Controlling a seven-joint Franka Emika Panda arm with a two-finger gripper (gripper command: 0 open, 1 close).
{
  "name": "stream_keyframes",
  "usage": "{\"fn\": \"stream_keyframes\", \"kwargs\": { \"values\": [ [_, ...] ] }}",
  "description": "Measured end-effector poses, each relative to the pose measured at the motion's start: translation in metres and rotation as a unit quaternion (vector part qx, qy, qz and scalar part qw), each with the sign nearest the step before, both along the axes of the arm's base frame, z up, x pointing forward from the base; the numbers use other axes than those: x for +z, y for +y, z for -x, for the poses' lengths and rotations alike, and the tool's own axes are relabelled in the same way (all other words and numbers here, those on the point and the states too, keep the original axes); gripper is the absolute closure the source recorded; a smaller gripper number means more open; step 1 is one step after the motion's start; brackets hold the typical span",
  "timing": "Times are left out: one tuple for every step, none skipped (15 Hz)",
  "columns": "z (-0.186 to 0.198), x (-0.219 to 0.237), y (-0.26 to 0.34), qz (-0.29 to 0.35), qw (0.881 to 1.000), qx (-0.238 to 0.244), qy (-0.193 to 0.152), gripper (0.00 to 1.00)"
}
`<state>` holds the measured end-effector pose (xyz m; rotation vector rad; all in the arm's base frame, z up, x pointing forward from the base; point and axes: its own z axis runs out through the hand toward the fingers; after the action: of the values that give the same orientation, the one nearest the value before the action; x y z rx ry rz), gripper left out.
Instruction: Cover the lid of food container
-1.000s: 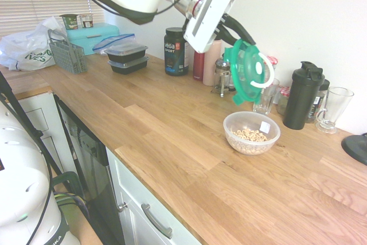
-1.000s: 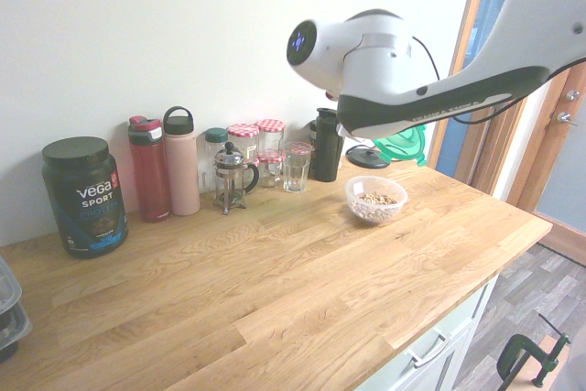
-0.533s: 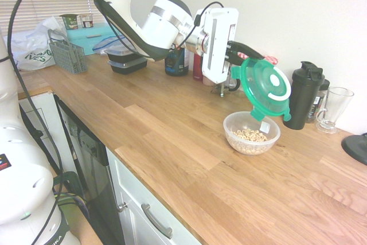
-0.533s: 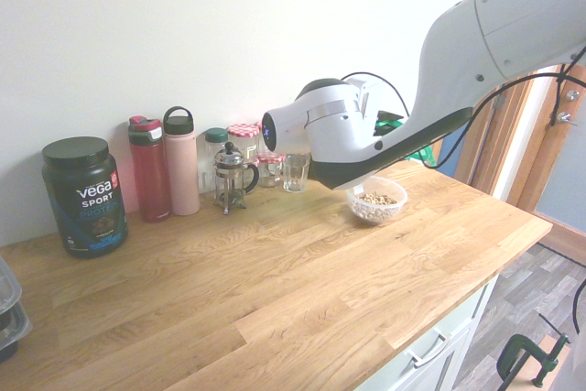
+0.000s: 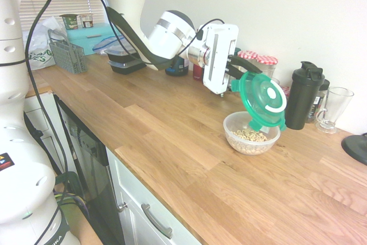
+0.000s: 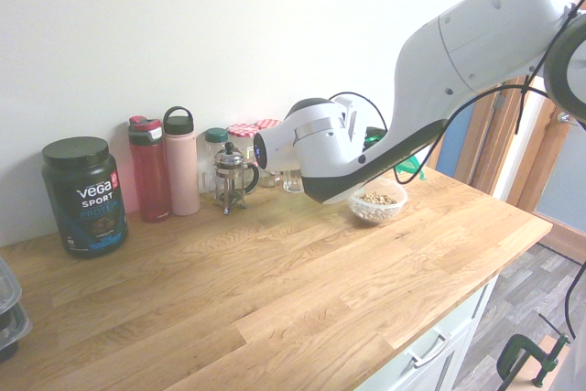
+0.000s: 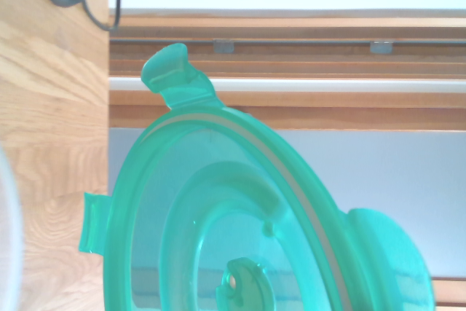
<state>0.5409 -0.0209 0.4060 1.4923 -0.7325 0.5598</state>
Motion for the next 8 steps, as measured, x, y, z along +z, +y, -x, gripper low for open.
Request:
{"fn": "stream_keyframes", "kwargs": {
  "values": [
    [-0.002,-0.003,-0.001,0.0,1.0,-0.001,0.002,1.0],
    [-0.004,-0.005,-0.002,-0.001,1.0,-0.001,0.002,1.0],
    [-0.007,-0.006,-0.001,-0.002,1.0,-0.001,0.003,1.0],
    [-0.009,-0.009,-0.001,-0.004,1.0,0.0,0.004,1.0],
    [-0.011,-0.013,0.0,-0.005,1.0,0.001,0.007,1.0],
    [-0.012,-0.018,0.001,-0.007,1.0,0.002,0.01,1.0],
    [-0.013,-0.021,0.001,-0.008,1.0,0.003,0.013,1.0],
    [-0.014,-0.023,-0.001,-0.009,1.0,0.002,0.013,1.0]
  ]
}}
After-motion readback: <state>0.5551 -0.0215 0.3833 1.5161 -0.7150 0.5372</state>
